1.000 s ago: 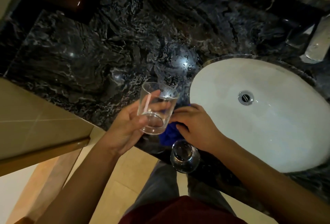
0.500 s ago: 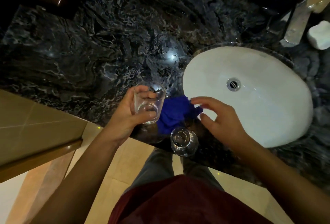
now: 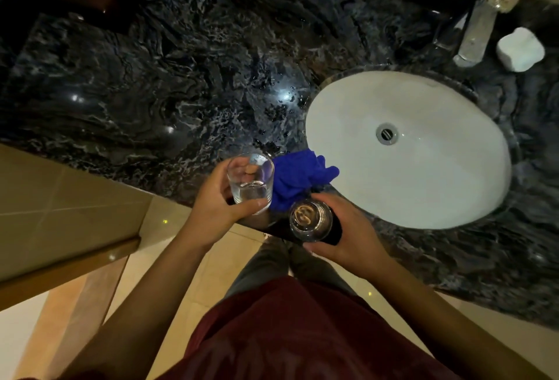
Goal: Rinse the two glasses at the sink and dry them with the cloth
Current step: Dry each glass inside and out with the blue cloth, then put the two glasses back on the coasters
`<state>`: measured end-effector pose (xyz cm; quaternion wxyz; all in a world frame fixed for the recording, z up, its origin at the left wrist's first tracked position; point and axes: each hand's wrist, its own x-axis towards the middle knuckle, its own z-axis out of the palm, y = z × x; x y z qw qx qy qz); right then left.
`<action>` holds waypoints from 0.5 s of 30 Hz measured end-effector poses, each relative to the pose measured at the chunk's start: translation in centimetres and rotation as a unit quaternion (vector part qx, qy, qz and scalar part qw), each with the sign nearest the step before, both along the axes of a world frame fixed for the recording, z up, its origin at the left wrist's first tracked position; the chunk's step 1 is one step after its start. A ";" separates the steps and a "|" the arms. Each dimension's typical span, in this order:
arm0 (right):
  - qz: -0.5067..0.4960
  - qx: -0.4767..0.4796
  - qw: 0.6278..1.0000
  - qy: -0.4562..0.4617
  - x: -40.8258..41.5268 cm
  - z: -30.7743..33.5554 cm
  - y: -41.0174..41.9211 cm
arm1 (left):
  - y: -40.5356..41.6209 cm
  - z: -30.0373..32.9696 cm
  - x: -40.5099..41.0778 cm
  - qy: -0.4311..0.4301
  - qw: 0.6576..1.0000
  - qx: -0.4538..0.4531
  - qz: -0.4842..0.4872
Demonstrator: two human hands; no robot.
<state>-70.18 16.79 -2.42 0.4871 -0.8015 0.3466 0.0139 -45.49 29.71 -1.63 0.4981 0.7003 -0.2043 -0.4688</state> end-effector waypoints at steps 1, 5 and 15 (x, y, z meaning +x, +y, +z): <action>-0.003 0.004 1.000 -0.008 0.1 -0.1 0.0 | 0.3 0.1 -0.4 -0.011 1.000 0.001 0.007; -0.027 0.025 0.999 -0.035 0.2 0.3 -0.1 | 1.3 0.7 -2.2 -0.054 0.998 0.004 0.023; -0.042 0.033 0.991 -0.126 0.7 5.7 -3.6 | 1.1 5.1 -1.9 -0.186 0.982 -0.019 0.017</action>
